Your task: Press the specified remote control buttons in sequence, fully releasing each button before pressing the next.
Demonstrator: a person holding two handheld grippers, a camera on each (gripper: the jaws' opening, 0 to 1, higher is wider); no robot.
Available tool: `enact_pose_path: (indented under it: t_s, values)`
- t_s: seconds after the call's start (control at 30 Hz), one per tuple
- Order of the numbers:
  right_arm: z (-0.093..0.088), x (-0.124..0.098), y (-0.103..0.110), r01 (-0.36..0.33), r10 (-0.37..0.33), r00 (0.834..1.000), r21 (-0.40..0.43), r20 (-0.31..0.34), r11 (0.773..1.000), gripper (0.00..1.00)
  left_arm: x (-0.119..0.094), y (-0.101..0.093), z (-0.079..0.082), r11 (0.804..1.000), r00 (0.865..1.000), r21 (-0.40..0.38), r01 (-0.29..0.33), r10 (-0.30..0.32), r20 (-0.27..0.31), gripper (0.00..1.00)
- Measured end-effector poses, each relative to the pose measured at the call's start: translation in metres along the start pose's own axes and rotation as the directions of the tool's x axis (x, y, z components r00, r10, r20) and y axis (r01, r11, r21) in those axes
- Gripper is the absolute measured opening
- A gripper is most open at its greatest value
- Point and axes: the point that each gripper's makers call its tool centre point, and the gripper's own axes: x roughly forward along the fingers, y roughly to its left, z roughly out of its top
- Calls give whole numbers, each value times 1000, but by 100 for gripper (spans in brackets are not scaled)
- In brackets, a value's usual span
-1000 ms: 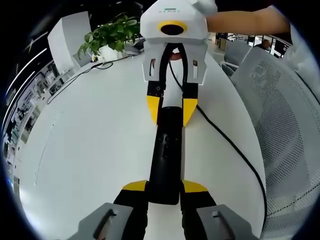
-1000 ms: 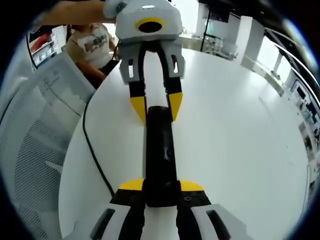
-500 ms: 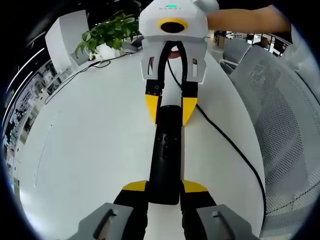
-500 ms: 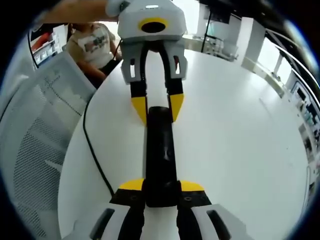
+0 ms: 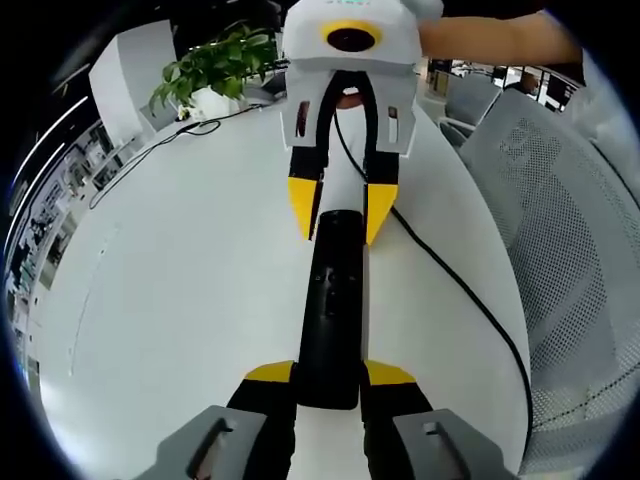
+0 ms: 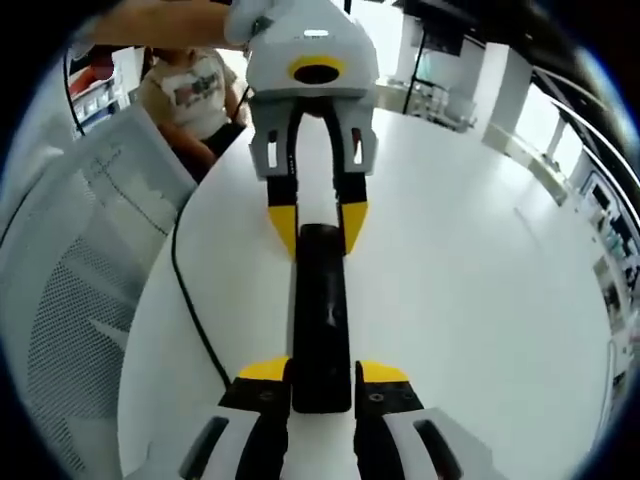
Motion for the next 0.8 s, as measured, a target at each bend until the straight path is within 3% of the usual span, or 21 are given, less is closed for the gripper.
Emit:
enact_pose_path:
  t_s: [0.27, 0.43, 0.6, 0.8]
  values:
    - [27, -30, -1, 65, -60, 994, -50, 90, 997, 14, 0, 0, 0, 1000, 1000, 2, -5, 5, 1, 24]
    - [34, -50, 2, 122, -114, 986, -63, 125, 990, 7, 0, 0, 0, 1000, 1000, 0, -6, 6, 3, 24]
    - [38, -67, 19, 138, -126, 980, -68, 152, 988, 0, -1, 0, 0, 1000, 1000, -3, -6, 6, 10, 24]
    - [49, -84, 33, 164, -149, 973, -75, 175, 984, 0, -1, 0, 0, 1000, 1000, -3, -4, 4, 10, 24]
